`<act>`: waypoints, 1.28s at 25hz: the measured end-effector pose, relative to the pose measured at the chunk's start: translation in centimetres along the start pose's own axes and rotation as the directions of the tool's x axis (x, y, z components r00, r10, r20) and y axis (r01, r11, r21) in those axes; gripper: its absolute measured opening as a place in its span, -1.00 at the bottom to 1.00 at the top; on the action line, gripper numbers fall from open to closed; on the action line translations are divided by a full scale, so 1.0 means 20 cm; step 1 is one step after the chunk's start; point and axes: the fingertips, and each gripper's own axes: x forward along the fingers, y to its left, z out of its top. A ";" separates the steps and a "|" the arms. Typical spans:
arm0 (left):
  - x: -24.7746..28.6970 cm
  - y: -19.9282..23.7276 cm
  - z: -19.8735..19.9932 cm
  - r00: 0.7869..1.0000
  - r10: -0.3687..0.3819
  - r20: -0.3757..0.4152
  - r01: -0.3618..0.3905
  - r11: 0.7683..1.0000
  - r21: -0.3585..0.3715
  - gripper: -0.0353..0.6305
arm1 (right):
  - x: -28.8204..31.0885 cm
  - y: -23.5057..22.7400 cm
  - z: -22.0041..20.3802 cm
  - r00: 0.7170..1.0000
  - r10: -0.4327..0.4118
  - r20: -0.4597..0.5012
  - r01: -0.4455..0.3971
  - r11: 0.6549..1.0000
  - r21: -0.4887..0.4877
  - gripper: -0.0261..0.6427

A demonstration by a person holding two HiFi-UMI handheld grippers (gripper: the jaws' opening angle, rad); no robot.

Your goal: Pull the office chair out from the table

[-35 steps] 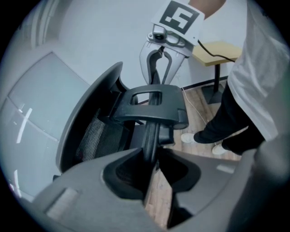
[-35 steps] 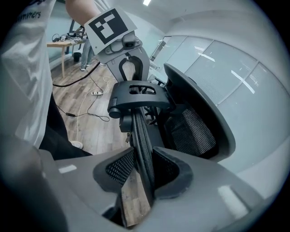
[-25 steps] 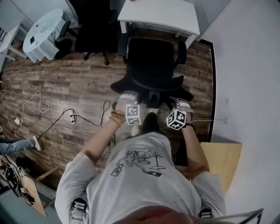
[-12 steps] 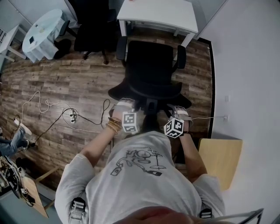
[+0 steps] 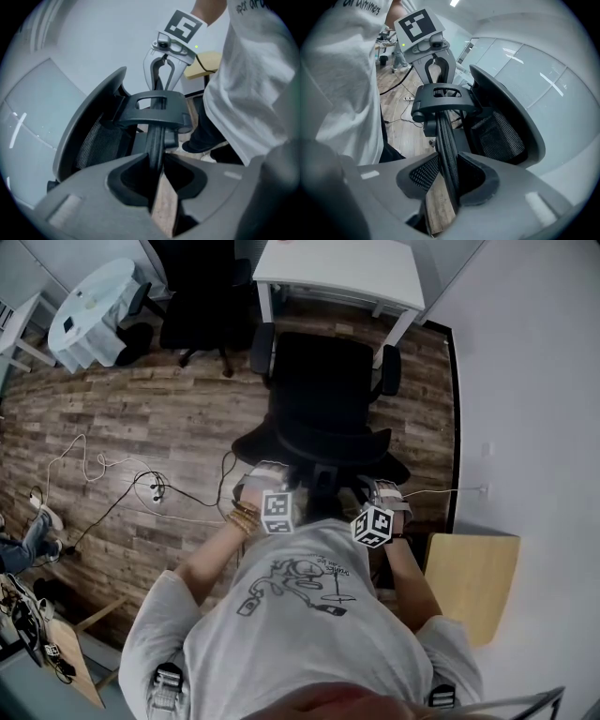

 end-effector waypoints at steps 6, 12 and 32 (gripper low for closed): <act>-0.04 0.00 -0.01 1.000 -0.014 0.010 0.014 0.999 -0.029 -0.55 | -0.02 0.01 0.04 0.999 0.033 -0.022 -0.032 0.999 0.037 -0.53; -0.10 0.02 0.04 0.999 -0.016 0.040 0.020 0.996 -0.085 -0.55 | -0.08 -0.01 0.05 0.997 0.076 0.011 -0.076 0.985 0.153 -0.50; -0.99 0.52 0.50 0.710 0.418 0.567 0.247 0.606 -0.756 -0.89 | -0.93 -0.52 0.82 0.722 -0.269 0.637 -0.300 0.709 0.639 -0.90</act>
